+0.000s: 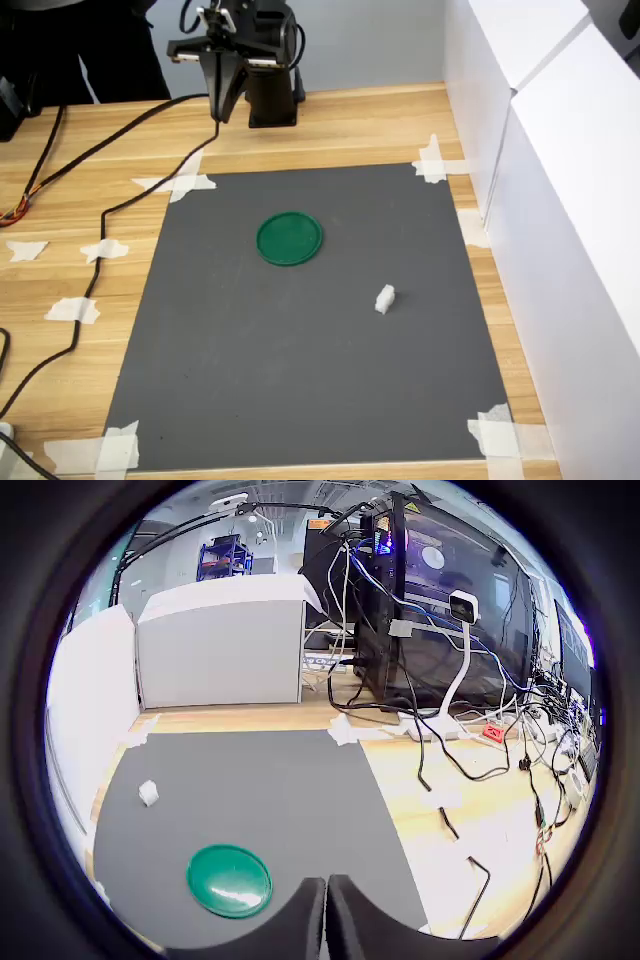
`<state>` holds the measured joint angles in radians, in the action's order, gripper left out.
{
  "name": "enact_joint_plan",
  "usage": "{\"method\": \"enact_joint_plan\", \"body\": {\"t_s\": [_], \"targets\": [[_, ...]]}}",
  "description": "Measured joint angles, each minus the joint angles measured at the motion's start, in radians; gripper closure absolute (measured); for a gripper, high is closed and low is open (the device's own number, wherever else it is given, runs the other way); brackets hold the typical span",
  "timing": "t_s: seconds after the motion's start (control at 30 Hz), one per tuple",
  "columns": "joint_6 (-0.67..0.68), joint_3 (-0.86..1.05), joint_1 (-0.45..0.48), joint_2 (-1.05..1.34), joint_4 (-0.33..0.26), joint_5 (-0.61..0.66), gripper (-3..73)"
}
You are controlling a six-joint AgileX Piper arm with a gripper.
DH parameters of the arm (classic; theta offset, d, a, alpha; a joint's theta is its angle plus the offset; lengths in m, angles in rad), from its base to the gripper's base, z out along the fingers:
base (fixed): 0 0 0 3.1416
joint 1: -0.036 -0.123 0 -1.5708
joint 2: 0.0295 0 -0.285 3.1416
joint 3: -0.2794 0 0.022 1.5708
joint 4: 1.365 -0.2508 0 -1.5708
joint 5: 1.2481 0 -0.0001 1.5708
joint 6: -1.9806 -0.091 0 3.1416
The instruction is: Grasp a white terminal and put it on the green lid.
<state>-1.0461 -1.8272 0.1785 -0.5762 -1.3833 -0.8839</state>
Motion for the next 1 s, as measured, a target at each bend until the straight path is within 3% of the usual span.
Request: {"method": "enact_joint_plan", "body": {"t_s": [0.2,0.5,1.0], "targets": [[0.029,-0.211,0.0,-0.242,0.0,0.106,71.1],[0.227,-0.45,0.0,-0.632,0.0,0.253,71.1],[0.274,-0.731,0.0,-1.029,-0.012,0.364,71.1]]}}
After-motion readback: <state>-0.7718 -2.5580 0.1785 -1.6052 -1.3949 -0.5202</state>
